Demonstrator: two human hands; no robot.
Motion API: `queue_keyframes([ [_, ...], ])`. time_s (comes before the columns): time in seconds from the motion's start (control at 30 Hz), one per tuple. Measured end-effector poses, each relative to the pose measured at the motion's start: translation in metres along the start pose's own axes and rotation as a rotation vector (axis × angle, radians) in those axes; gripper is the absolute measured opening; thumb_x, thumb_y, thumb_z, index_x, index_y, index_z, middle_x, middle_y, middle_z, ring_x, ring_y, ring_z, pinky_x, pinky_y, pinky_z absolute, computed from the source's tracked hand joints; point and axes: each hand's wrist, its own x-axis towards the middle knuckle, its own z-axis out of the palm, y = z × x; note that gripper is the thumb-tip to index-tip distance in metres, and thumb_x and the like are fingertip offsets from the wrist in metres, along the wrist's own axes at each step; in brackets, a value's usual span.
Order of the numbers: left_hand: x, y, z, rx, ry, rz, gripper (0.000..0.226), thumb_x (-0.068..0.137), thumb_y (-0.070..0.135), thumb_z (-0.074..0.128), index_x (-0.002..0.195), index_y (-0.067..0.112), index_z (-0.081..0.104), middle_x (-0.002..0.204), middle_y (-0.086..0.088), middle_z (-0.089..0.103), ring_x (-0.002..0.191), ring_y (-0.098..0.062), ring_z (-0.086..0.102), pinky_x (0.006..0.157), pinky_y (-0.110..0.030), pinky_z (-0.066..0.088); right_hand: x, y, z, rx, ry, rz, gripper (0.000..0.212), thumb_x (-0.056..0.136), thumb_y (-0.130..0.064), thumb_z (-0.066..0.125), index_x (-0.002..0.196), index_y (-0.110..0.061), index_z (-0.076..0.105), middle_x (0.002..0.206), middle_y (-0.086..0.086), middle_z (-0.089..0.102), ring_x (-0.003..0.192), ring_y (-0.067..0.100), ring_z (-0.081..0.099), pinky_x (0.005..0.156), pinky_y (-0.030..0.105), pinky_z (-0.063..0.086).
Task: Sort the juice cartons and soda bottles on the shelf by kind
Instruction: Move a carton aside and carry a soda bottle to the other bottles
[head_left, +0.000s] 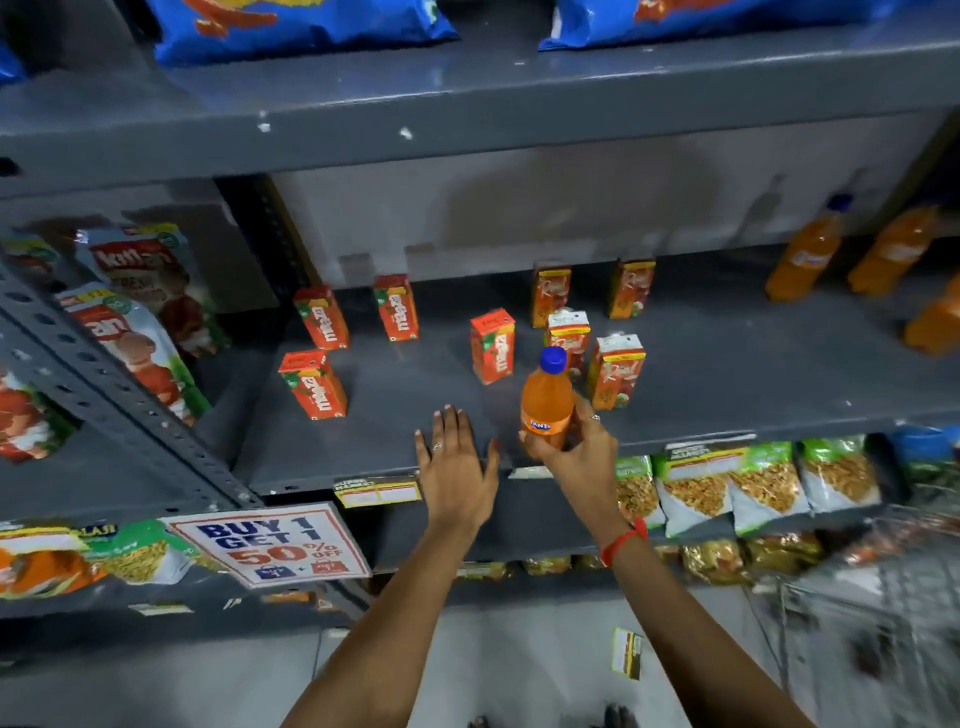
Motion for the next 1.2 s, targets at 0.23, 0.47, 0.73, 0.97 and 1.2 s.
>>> queue_keyframes([
  [0.23,0.005,0.069,0.013,0.025,-0.105,0.06,0.066,0.092,0.048,0.023,0.143,0.007,0.014,0.155,-0.011,0.015,0.143,-0.024,0.009,0.115,-0.049,0.002,0.003,0.018,-0.083,-0.02,0.365,0.057,0.047,0.059,-0.039,0.079,0.098,-0.05,0.056,0.081,-0.019,0.066,0.078,-0.003,0.061,0.072,0.025,0.05],
  [0.47,0.02,0.092,0.021,0.026,-0.037,-0.003,0.067,0.09,0.048,0.034,0.14,0.005,0.024,0.152,-0.012,0.027,0.141,-0.024,0.019,0.114,-0.051,0.006,0.067,0.043,-0.168,-0.089,0.529,0.106,0.046,0.064,-0.025,0.081,0.106,-0.019,0.062,0.092,0.008,0.07,0.081,0.021,0.062,0.073,0.028,0.042],
  [0.73,0.02,0.089,0.029,0.024,0.057,-0.015,0.072,0.083,0.055,0.026,0.138,0.009,0.034,0.147,-0.009,0.037,0.138,-0.025,0.029,0.115,-0.048,0.014,0.155,0.067,-0.257,-0.232,0.621,0.191,0.047,0.069,-0.025,0.072,0.112,-0.014,0.057,0.105,0.02,0.067,0.097,0.041,0.06,0.083,0.042,0.046],
  [0.97,0.018,0.097,0.029,0.045,0.09,-0.044,0.08,0.079,0.06,0.016,0.135,0.007,0.039,0.144,-0.011,0.042,0.136,-0.026,0.033,0.113,-0.048,0.02,0.183,0.083,-0.297,-0.184,0.558,0.248,0.064,0.071,-0.023,0.075,0.125,-0.015,0.042,0.119,0.02,0.062,0.11,0.039,0.056,0.094,0.042,0.043],
  [1.2,0.017,0.1,0.028,0.023,0.099,-0.055,0.076,0.08,0.056,0.02,0.132,0.005,0.043,0.14,-0.013,0.046,0.133,-0.028,0.037,0.111,-0.049,0.023,0.186,0.095,-0.316,-0.062,0.405,0.2,0.063,0.07,-0.018,0.076,0.122,-0.02,0.039,0.119,0.013,0.061,0.108,0.03,0.058,0.096,0.042,0.044],
])
